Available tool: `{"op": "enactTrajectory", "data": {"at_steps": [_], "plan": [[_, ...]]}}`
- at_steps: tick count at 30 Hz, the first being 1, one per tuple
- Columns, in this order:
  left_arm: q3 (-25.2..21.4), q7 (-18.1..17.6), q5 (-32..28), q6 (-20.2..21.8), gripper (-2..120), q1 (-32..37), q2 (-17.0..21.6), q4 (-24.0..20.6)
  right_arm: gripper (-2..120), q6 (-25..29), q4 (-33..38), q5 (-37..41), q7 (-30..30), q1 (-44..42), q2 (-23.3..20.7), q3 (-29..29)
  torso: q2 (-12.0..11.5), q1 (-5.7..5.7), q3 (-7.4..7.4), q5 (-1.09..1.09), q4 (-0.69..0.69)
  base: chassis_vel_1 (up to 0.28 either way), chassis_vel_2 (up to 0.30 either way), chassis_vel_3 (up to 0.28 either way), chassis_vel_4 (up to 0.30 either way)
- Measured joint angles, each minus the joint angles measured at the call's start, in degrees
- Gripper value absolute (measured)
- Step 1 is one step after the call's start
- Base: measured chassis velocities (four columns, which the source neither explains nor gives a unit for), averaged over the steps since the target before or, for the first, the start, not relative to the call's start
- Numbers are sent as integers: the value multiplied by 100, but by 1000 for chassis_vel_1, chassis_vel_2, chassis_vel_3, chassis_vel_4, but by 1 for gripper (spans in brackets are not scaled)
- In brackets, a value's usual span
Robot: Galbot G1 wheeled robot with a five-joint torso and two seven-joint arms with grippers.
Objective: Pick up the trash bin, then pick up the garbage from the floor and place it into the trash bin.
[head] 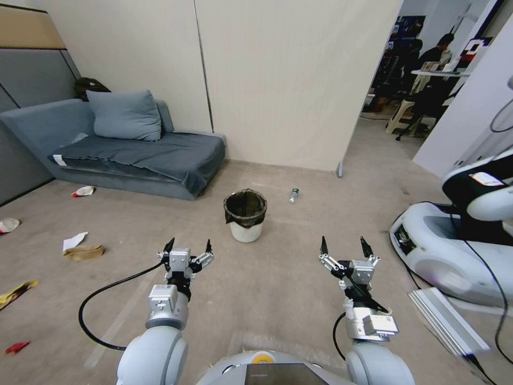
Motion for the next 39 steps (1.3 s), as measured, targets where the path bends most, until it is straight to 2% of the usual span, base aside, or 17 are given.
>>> {"op": "enactTrajectory", "data": {"at_steps": [21, 39], "plan": [[36, 0, 37, 0, 100, 3, 2, 1, 100, 206, -96, -132, -103, 14, 0, 1, -1, 2, 1, 0, 0, -230, 240, 229, -234], [41, -4, 37, 1, 100, 9, 6, 1, 100, 228, -106, -143, -112, 15, 0, 8, -1, 0, -1, 0, 0, -14, 15, 19, -8]]}}
